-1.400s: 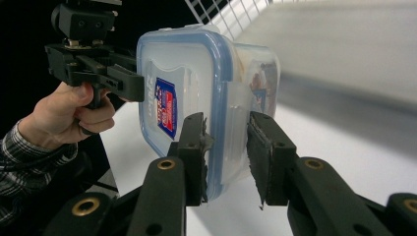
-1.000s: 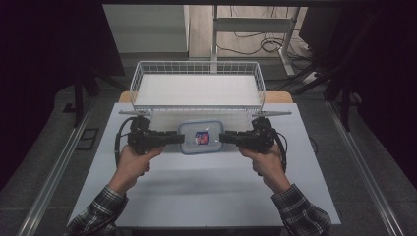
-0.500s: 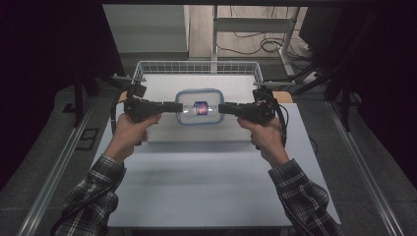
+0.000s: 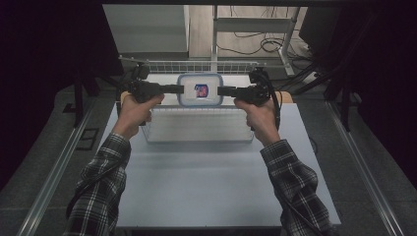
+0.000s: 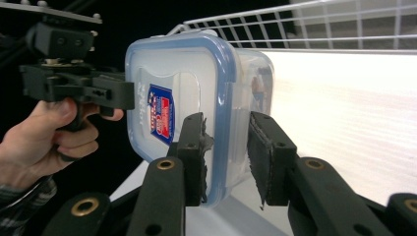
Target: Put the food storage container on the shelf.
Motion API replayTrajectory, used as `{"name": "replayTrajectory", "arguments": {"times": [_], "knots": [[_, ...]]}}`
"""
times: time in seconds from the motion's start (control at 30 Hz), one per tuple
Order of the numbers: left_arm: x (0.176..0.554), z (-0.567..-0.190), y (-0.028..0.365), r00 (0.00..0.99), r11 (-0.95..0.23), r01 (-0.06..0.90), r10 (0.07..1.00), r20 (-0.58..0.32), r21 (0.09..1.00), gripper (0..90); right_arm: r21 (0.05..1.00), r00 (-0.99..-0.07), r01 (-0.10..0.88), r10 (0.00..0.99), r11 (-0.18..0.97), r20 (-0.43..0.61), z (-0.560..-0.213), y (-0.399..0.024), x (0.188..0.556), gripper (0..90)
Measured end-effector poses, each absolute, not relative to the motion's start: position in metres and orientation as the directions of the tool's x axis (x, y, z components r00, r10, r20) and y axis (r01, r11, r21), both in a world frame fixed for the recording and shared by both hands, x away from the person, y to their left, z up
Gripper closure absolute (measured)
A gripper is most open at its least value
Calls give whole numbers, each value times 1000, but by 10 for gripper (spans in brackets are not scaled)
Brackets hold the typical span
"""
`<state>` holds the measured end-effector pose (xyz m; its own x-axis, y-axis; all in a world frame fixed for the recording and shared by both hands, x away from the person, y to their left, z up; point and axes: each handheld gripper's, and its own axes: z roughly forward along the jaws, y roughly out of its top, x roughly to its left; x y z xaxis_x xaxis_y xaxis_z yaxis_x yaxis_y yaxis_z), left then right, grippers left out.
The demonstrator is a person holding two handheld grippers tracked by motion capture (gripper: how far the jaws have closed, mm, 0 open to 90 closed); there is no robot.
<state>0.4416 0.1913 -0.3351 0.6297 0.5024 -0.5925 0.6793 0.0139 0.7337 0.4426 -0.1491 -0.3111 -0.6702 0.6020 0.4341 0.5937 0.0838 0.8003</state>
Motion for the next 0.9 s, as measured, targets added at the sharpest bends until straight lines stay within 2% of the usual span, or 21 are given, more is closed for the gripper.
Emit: {"name": "replayTrajectory", "arguments": {"times": [0.23, 0.4, 0.53, 0.7, 0.9], "knots": [[452, -346, 189, 623, 48, 667, 511, -592, 743, 548, 786, -645, 615, 611, 60, 458, -322, -149, 454, 653], [455, -347, 181, 609, 25, 657, 573, -549, 754, 424, 790, -630, 611, 634, 48, 448, -327, -147, 460, 650], [460, -350, 182, 596, 52, 662, 569, -567, 748, 419, 788, -626, 615, 631, 37, 458, -327, -146, 462, 651], [461, -342, 175, 572, 27, 623, 666, -479, 782, 366, 799, -626, 600, 647, 42, 436, -324, -144, 462, 650], [458, -337, 169, 566, -2, 583, 718, -405, 812, 392, 806, -623, 590, 662, 49, 416, -325, -141, 463, 621]]}}
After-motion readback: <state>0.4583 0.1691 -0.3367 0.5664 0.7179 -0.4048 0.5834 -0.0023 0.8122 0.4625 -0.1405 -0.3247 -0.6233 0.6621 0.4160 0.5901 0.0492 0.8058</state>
